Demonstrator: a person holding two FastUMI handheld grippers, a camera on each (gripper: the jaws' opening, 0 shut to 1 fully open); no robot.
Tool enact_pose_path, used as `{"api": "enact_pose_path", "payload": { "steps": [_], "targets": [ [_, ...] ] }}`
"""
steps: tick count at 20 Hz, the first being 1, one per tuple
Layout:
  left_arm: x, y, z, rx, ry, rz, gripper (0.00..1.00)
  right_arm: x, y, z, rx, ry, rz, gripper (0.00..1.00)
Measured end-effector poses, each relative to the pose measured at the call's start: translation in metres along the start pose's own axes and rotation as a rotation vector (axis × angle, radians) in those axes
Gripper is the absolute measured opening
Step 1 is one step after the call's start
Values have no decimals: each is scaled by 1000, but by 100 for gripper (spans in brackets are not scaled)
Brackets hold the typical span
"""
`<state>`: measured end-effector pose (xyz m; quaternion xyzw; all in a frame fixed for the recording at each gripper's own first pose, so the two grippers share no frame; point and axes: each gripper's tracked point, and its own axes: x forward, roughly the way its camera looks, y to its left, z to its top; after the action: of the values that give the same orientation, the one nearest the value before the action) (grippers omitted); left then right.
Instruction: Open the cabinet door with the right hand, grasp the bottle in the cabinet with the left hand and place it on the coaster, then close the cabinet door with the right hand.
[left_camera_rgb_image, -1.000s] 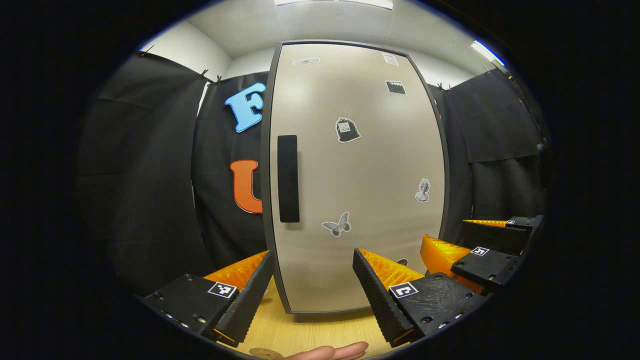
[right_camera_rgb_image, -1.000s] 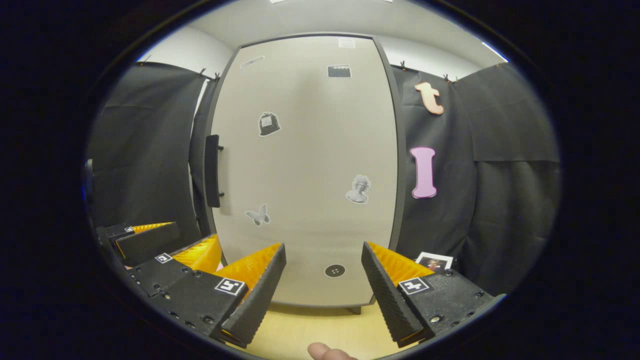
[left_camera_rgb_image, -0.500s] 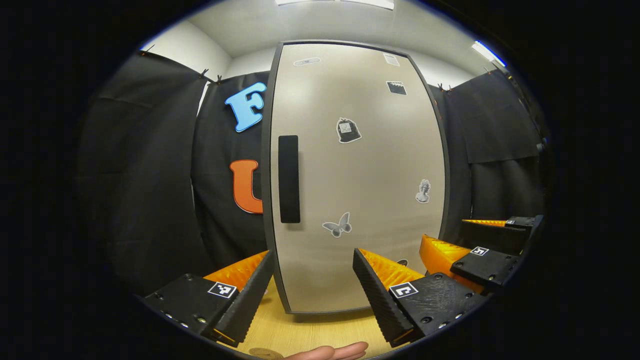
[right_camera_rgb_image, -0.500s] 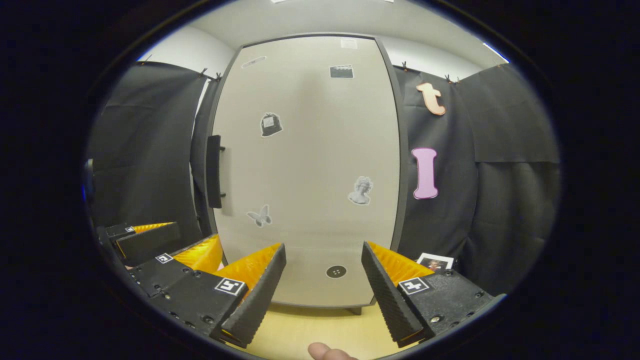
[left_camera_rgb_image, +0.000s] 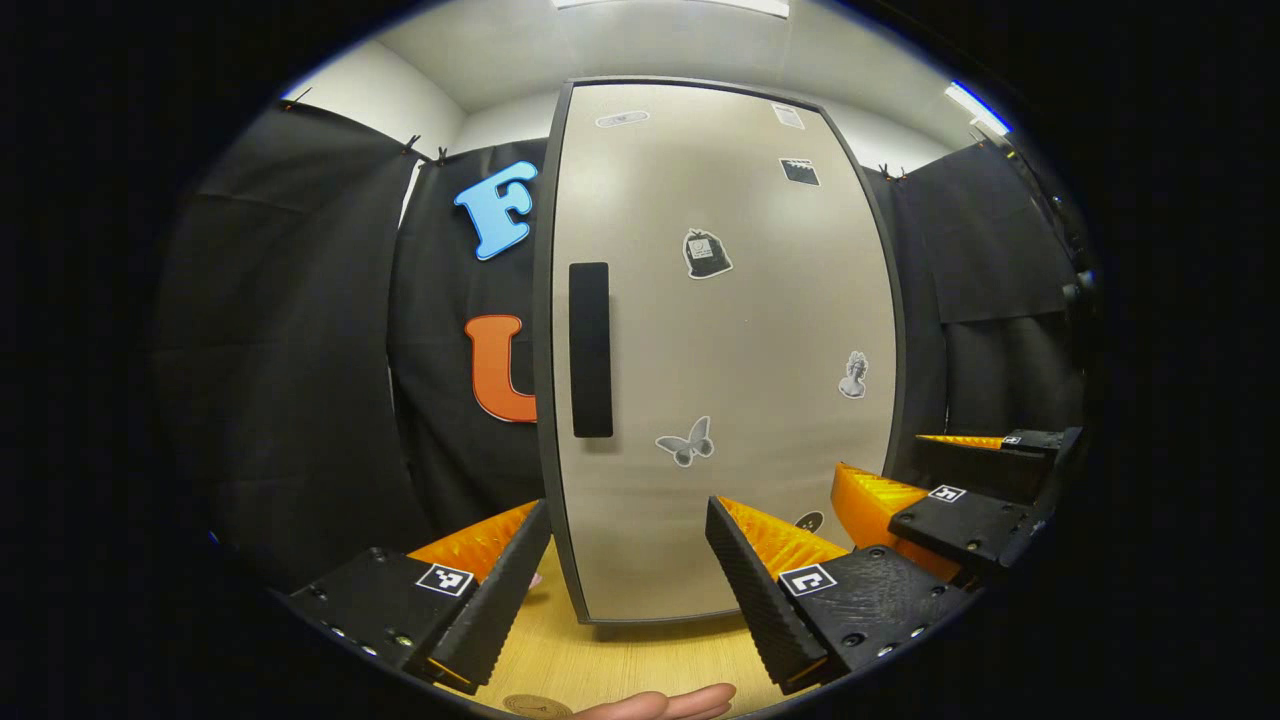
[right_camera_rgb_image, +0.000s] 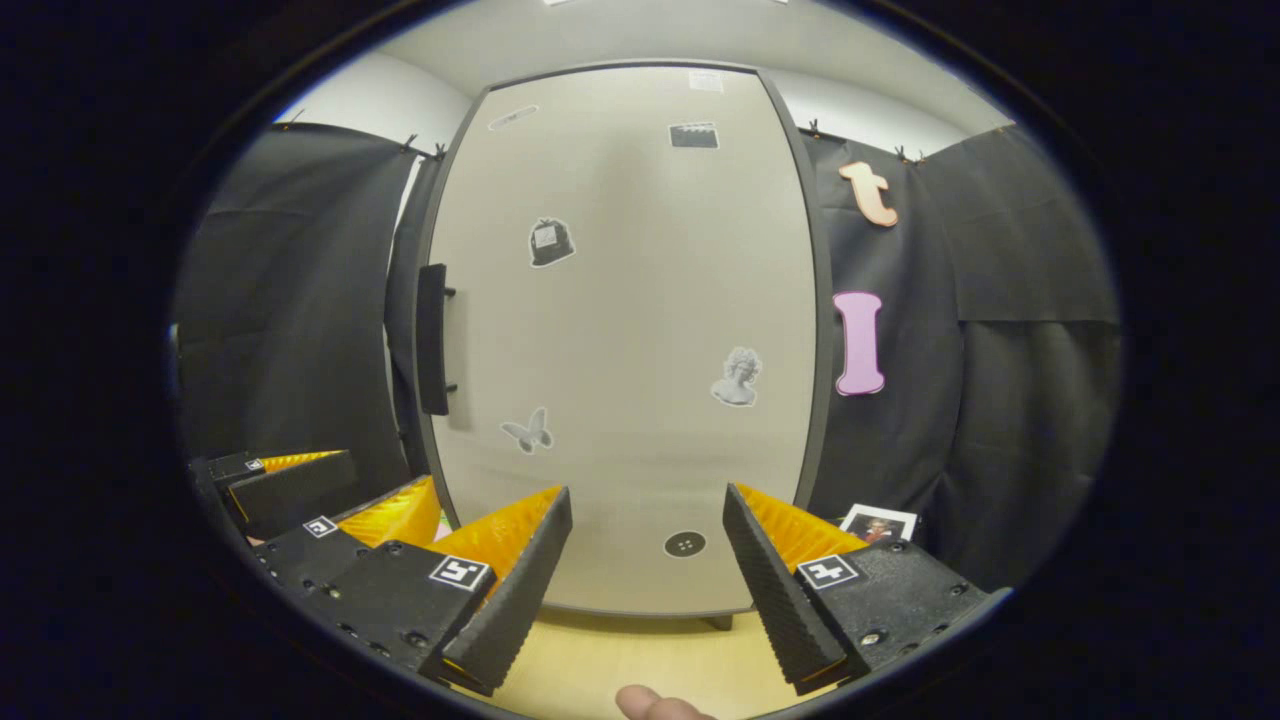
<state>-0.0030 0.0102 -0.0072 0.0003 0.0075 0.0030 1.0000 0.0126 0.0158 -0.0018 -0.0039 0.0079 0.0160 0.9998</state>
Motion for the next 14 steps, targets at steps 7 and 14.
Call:
{"api": "enact_pose_path", "payload": {
  "steps": [7, 14],
  "targets": [
    [-10, 27, -8, -8, 18, 54, 96, 20, 31, 4, -8, 2, 64, 97],
    [-27, 74, -7, -16, 14, 176, 93, 42, 85, 17, -42, -27, 174, 97]
  ]
}}
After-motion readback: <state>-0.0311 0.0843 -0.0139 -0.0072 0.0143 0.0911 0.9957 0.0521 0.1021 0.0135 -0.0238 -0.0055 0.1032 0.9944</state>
